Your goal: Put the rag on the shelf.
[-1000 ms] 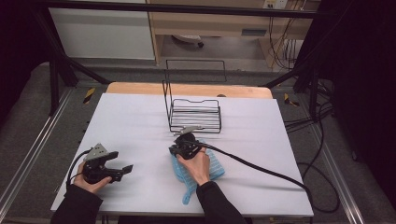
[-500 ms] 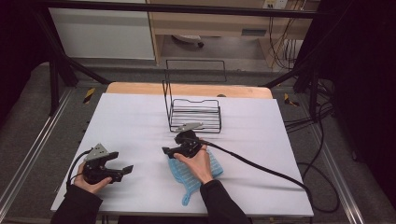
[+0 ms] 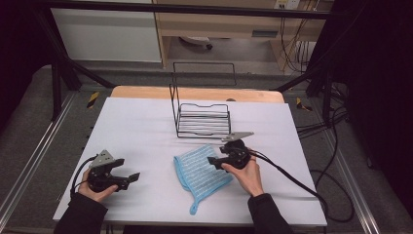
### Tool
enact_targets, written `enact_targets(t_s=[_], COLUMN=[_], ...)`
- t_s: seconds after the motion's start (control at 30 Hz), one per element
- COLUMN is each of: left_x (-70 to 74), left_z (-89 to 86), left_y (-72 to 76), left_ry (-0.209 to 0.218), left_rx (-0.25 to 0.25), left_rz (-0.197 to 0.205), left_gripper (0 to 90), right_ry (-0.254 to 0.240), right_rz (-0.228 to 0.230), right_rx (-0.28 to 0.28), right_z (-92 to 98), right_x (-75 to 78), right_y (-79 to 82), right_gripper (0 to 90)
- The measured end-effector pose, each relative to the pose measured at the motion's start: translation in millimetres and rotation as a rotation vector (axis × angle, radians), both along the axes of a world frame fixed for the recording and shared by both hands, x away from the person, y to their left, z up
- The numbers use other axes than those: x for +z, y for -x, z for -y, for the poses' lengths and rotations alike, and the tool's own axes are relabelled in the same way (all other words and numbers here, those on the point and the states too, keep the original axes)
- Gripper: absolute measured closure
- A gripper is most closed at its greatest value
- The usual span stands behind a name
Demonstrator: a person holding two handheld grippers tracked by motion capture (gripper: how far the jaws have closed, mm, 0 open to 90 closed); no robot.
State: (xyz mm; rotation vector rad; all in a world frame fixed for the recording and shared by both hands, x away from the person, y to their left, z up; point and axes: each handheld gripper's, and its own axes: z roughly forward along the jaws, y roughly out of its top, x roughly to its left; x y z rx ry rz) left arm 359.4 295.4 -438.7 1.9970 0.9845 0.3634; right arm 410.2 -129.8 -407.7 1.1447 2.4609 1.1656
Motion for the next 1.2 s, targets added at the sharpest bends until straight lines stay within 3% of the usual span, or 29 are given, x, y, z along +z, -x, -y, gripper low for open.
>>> enact_targets(t_s=[0.13,0.27,0.53,0.83,1.2], left_x=[-0.2,-0.4,0.4,0.7,0.7], left_z=[2.4,3.4,2.9,4.1,4.1], left_y=[-0.3,0.0,1.0,2.1,2.4], left_ry=[-0.001,-0.002,0.001,0.002,0.007], left_rx=[-0.003,-0.006,-0.011,-0.018,-0.015], left_rz=[0.0,-0.002,-0.002,-0.003,-0.006], left_gripper=[11.1,11.0,11.3,11.4,11.5], right_ry=[0.019,0.019,-0.003,-0.026,-0.026], right_rz=[-0.041,-0.064,-0.089,-0.129,-0.175], right_rx=[-0.003,-0.002,0.002,-0.036,-0.089], right_z=[25.0,37.4,36.1,34.1,31.1], right_x=[-16.4,-31.5,-42.1,-40.9,-33.7], right_y=[13.5,24.0,30.3,36.0,59.4], right_gripper=[45.3,53.6,69.1,84.0,85.1])
